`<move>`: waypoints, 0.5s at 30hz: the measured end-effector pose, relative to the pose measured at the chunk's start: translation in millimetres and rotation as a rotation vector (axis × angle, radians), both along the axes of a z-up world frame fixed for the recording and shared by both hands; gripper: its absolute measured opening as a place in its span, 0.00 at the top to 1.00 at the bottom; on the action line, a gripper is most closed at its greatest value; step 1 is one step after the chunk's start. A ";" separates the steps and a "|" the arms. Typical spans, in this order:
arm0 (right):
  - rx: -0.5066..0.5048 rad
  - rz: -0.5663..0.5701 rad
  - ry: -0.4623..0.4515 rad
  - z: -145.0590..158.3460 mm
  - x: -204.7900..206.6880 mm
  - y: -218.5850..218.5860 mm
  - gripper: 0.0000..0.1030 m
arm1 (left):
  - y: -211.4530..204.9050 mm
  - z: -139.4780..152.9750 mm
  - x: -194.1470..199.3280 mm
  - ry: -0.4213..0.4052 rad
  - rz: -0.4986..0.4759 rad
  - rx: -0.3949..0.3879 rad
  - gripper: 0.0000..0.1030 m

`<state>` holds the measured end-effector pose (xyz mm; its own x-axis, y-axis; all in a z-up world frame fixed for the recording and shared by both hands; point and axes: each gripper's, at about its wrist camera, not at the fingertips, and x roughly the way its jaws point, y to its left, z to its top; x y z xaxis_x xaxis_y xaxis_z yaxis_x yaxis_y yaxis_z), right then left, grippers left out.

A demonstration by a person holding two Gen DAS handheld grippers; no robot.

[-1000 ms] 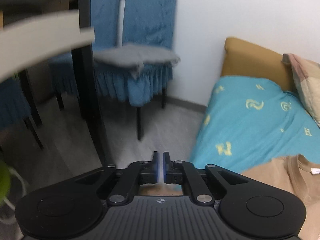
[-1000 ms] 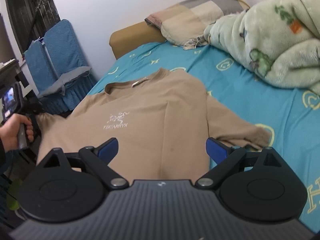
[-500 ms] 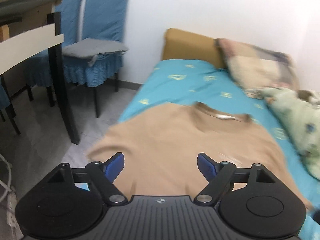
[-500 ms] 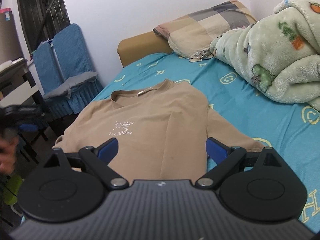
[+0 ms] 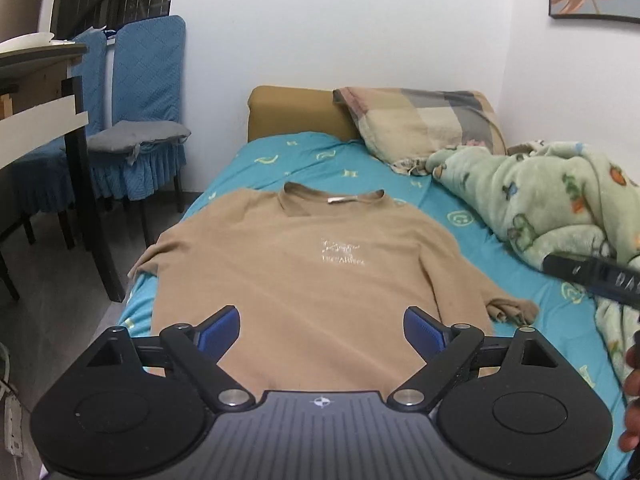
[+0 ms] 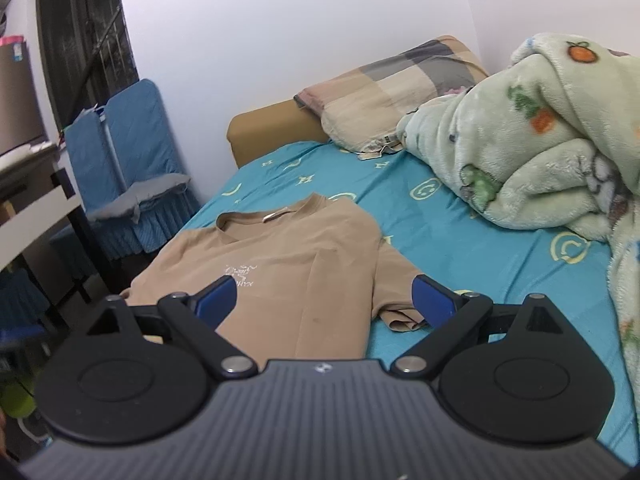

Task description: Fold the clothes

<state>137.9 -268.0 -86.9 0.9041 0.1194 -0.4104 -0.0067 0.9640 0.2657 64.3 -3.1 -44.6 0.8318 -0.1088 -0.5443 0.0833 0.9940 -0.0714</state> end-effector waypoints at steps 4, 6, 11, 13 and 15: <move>-0.013 -0.020 -0.005 2.4 -5.5 -3.3 0.27 | 8.7 0.3 2.7 -0.005 0.014 -0.014 0.12; -0.022 -0.030 0.003 2.5 -7.7 -4.8 0.35 | 14.6 -0.7 8.1 0.002 0.019 -0.022 0.12; 0.060 -0.046 0.026 0.1 -6.2 -17.0 0.25 | 19.3 -1.8 11.1 0.021 0.026 -0.029 0.12; 0.090 -0.074 0.037 -2.4 -2.7 -22.7 0.14 | 20.6 -2.2 11.6 0.029 0.029 -0.033 0.12; 0.121 -0.094 0.043 -6.7 1.6 -30.8 0.15 | 20.3 -2.2 12.2 0.040 0.031 -0.040 0.12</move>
